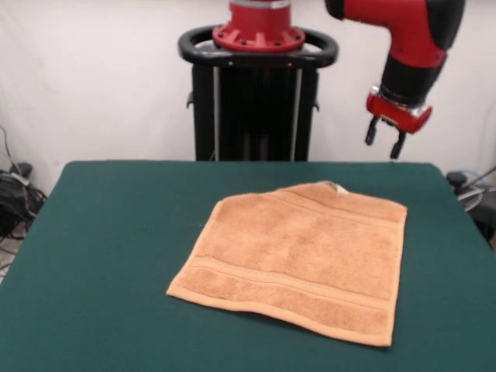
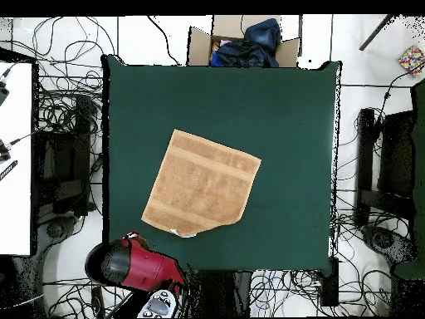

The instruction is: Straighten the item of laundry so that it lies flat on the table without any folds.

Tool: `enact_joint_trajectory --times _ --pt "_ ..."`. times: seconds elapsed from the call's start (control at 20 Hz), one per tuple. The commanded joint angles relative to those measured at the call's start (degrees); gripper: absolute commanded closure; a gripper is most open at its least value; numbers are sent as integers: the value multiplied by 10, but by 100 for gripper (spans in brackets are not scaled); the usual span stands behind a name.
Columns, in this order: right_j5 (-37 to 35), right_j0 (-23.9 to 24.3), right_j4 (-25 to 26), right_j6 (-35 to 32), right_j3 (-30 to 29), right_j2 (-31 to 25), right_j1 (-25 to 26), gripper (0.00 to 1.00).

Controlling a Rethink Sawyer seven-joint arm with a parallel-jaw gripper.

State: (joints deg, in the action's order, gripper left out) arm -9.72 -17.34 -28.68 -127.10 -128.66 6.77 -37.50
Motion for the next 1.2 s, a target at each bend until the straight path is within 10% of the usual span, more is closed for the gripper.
enact_joint_trajectory --times 0.05,1.2 --pt "217 78 133 -83 -44 -92 -6 0" --pt "336 63 115 -106 73 -39 88 0"
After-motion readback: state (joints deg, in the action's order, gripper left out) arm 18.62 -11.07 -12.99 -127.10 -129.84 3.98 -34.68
